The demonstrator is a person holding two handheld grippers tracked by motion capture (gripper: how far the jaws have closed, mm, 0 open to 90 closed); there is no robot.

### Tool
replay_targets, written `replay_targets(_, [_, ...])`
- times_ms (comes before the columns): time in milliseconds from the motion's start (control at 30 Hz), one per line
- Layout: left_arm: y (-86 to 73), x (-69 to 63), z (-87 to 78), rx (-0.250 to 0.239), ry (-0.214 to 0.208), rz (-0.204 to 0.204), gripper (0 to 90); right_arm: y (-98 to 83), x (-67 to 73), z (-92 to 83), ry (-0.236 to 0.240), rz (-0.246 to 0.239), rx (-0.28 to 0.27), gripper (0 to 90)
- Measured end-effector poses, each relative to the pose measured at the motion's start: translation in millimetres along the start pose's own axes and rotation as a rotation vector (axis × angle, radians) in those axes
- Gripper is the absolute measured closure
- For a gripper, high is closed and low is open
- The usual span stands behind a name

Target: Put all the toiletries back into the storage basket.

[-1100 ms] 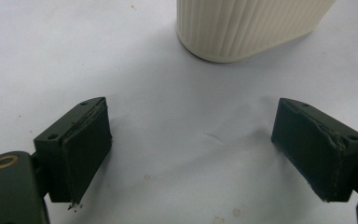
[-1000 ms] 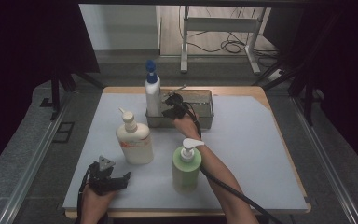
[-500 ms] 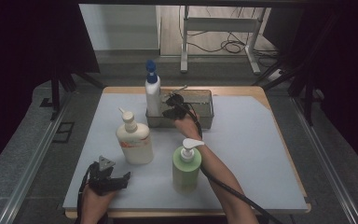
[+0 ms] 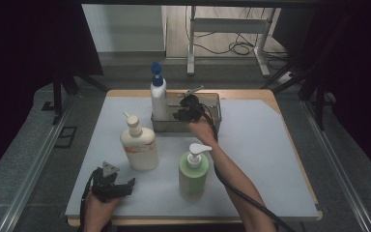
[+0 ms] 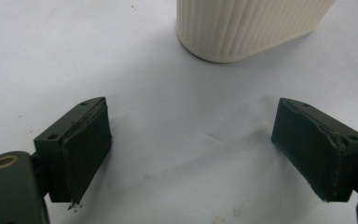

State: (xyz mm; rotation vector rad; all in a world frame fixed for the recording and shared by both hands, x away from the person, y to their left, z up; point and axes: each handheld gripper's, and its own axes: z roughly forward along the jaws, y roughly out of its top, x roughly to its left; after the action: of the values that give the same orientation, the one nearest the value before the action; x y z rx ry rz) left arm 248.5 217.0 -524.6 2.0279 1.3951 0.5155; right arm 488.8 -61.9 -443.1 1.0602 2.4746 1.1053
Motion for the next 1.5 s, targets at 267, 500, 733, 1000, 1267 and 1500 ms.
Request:
replay_targets(267, [0.0, 0.0, 0.0, 0.000, 0.000, 0.000, 11.5, -1.1, 3.5, -24.0, 0.033, -0.024, -0.019, 49.6])
replay_targets(500, [-0.1, -0.2, 0.4, -0.005, 0.000, -0.005, 11.5, -9.7, 9.7, -39.7, 0.045, -0.078, -0.023, 36.4])
replay_targets(733, [-0.2, -0.3, 0.3, -0.005, -0.001, -0.005, 11.5, -17.1, 11.8, -54.1, 0.060, -0.102, -0.026, 28.5])
replay_targets(1000, [-0.3, -0.3, 0.4, -0.007, -0.001, -0.006, 11.5, -32.2, 12.3, -72.9, 0.082, -0.134, -0.029, 16.6])
replay_targets(1267, [-0.3, -0.4, 0.3, -0.006, 0.000, -0.006, 11.5, -51.3, 6.4, -87.4, 0.088, -0.135, -0.033, 10.9])
replay_targets(1500, [-0.3, -0.4, 0.3, -0.006, 0.000, -0.006, 11.5, -64.9, 3.4, -96.6, 0.092, -0.152, -0.021, 3.4])
